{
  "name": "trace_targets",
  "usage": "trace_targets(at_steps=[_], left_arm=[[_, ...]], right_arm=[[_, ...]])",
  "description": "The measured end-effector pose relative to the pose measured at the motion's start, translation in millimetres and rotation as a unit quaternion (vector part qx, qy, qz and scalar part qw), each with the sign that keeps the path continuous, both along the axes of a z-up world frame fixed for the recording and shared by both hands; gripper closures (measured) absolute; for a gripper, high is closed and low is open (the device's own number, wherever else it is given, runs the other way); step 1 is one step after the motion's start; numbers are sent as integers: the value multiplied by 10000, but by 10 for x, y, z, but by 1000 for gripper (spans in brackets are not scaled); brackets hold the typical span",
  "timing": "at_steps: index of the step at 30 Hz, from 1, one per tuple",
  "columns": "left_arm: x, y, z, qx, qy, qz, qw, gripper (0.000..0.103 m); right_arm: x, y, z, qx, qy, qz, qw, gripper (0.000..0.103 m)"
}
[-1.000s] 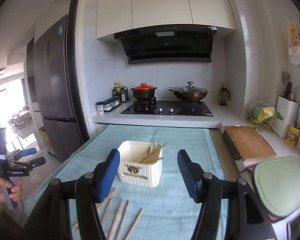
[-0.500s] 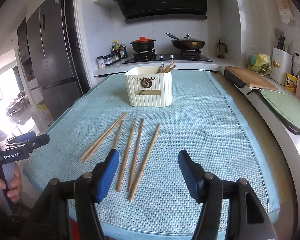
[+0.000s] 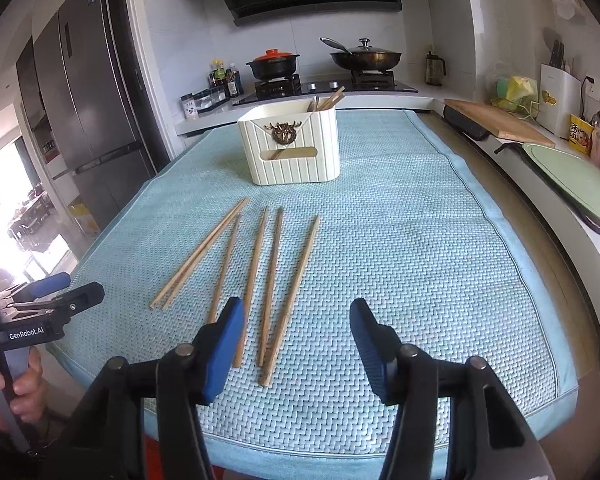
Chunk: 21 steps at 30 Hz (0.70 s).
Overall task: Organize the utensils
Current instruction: 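Move both open tools back down toward the chopsticks on the towel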
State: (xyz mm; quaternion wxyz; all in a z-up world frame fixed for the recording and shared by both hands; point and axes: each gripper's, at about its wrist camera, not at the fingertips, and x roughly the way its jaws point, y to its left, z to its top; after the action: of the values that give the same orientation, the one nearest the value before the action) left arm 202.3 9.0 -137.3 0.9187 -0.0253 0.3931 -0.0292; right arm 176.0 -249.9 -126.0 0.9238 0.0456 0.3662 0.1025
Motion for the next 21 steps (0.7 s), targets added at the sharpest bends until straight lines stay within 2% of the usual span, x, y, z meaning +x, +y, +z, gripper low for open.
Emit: trace_targets(at_steps=[5, 12, 21], left_arm=[[-13, 47, -21, -152, 35, -109, 9998, 2], [13, 138, -71, -249, 172, 35, 9995, 2], [59, 152, -139, -156, 283, 180, 9993, 2]], right_arm=[[51, 55, -64, -247, 246, -100, 9993, 47], [102, 77, -124, -516, 434, -185, 9975, 47], [114, 97, -179, -792, 558, -240, 9950, 47]])
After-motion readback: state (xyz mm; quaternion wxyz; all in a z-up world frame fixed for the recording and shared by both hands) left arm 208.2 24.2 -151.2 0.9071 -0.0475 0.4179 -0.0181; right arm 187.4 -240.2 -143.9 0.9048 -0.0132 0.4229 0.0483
